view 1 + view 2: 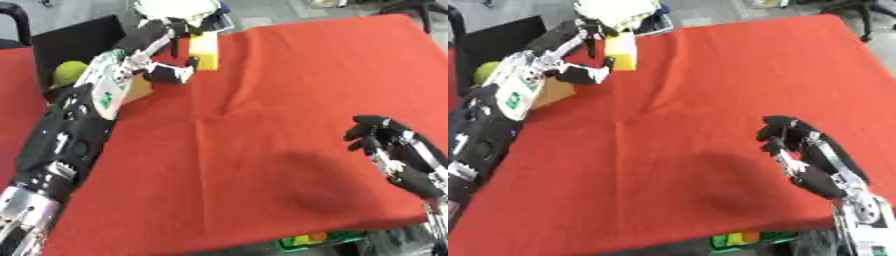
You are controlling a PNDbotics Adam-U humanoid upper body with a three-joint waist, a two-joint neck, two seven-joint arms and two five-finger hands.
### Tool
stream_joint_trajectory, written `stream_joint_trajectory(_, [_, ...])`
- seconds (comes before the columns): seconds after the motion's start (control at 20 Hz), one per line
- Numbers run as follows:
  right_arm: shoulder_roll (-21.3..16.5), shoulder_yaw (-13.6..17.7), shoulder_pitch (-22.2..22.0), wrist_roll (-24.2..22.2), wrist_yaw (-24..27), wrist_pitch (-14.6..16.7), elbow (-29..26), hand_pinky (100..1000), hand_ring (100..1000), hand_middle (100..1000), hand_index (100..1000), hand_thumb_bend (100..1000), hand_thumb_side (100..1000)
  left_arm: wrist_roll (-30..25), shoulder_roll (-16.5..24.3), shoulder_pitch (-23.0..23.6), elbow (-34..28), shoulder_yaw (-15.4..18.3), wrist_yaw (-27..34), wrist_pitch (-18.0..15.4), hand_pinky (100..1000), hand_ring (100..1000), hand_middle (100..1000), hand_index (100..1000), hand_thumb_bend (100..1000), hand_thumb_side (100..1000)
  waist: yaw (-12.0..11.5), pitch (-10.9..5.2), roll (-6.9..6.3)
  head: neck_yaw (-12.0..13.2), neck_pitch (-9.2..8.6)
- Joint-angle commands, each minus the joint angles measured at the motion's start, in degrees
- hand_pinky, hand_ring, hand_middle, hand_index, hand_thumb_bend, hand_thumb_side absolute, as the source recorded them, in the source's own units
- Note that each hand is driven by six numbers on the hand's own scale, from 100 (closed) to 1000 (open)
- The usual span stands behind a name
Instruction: Pick up objects on the table and place them in the box.
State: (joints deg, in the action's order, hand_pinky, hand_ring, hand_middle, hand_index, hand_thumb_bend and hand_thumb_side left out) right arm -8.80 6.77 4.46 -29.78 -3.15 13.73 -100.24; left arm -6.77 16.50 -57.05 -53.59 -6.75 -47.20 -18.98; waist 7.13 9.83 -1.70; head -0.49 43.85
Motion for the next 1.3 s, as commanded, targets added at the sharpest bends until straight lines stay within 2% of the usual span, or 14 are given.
stream_joint_trajectory(0.05, [-1.00, 0.67, 0.27, 0.46, 0.11, 0.00, -0.64, 635, 714, 654, 834, 100, 470, 2.44, 5.42, -0.86, -0.98, 3.57, 1.60, 3.00, 622, 452, 390, 617, 100, 202, -0.31, -1.11, 0.00, -0.71, 0.27])
stream_joint_trajectory(0.2, [-1.17, 0.88, 0.13, 0.67, -0.04, -0.11, -0.62, 635, 714, 653, 834, 100, 470, 4.94, 8.45, -0.12, 0.55, 6.14, 2.16, 5.52, 621, 456, 395, 621, 100, 204, -1.04, -1.26, -0.22, -1.23, 0.26])
stream_joint_trajectory(0.4, [-1.45, 0.97, 0.22, 0.79, -0.13, -0.26, -0.67, 635, 714, 654, 834, 100, 470, 8.45, 12.08, 1.89, 4.38, 9.20, 0.45, 9.04, 650, 526, 480, 716, 100, 192, -2.26, -1.49, -0.56, -1.74, 0.13])
stream_joint_trajectory(0.5, [-1.53, 0.97, 0.20, 0.79, -0.13, -0.29, -0.68, 635, 714, 654, 834, 100, 470, 9.93, 12.83, 2.76, 7.16, 9.87, -1.26, 10.86, 679, 581, 552, 773, 100, 195, -2.45, -1.59, -0.59, -1.79, 0.10])
stream_joint_trajectory(0.55, [-1.57, 0.96, 0.19, 0.80, -0.12, -0.28, -0.69, 635, 714, 654, 834, 100, 470, 10.11, 12.88, 3.03, 8.52, 9.90, -2.17, 11.78, 723, 648, 652, 846, 100, 341, -2.48, -1.63, -0.58, -1.76, 0.07])
stream_joint_trajectory(0.6, [-1.60, 0.97, 0.17, 0.81, -0.11, -0.27, -0.70, 635, 714, 654, 834, 100, 470, 9.91, 12.75, 3.21, 9.71, 9.79, -3.03, 12.70, 744, 683, 702, 873, 100, 475, -2.48, -1.68, -0.56, -1.74, 0.06])
stream_joint_trajectory(0.65, [-1.62, 0.97, 0.15, 0.84, -0.10, -0.25, -0.70, 635, 713, 654, 834, 100, 470, 9.78, 12.47, 3.30, 10.45, 9.69, -3.54, 13.68, 765, 722, 762, 908, 100, 688, -2.47, -1.72, -0.52, -1.76, 0.06])
stream_joint_trajectory(0.7, [-1.64, 0.96, 0.13, 0.85, -0.08, -0.23, -0.70, 635, 713, 653, 834, 100, 470, 9.80, 12.18, 3.37, 10.71, 9.51, -3.74, 14.63, 776, 738, 783, 921, 100, 772, -2.45, -1.76, -0.49, -1.77, 0.06])
stream_joint_trajectory(0.75, [-1.65, 0.95, 0.12, 0.85, -0.06, -0.21, -0.70, 635, 713, 653, 833, 100, 470, 9.82, 11.93, 3.41, 10.62, 9.24, -3.75, 15.59, 792, 770, 826, 943, 100, 930, -2.43, -1.78, -0.47, -1.77, 0.06])
stream_joint_trajectory(0.8, [-1.65, 0.91, 0.14, 0.83, -0.04, -0.18, -0.71, 635, 713, 653, 833, 100, 470, 9.66, 11.46, 3.47, 10.26, 8.93, -3.37, 16.53, 799, 784, 842, 952, 100, 976, -2.36, -1.81, -0.42, -1.74, 0.05])
stream_joint_trajectory(0.85, [-1.65, 0.90, 0.14, 0.81, -0.03, -0.15, -0.71, 635, 712, 651, 833, 100, 470, 9.36, 11.10, 3.52, 9.63, 8.53, -2.71, 17.39, 806, 800, 859, 964, 100, 1000, -2.30, -1.83, -0.38, -1.74, 0.04])
stream_joint_trajectory(1.0, [-1.68, 0.91, 0.13, 0.86, 0.01, -0.08, -0.70, 635, 711, 651, 832, 100, 470, 8.44, 10.88, 3.72, 7.22, 7.49, -0.06, 18.47, 814, 820, 886, 977, 100, 1000, -2.14, -1.88, -0.29, -1.78, 0.07])
stream_joint_trajectory(1.3, [-1.78, 0.90, 0.17, 0.90, 0.08, 0.01, -0.70, 635, 711, 652, 832, 100, 470, 9.55, 11.61, 4.51, 0.72, 6.40, 5.49, 17.60, 789, 785, 831, 936, 100, 999, -2.17, -2.01, -0.23, -1.86, 0.10])
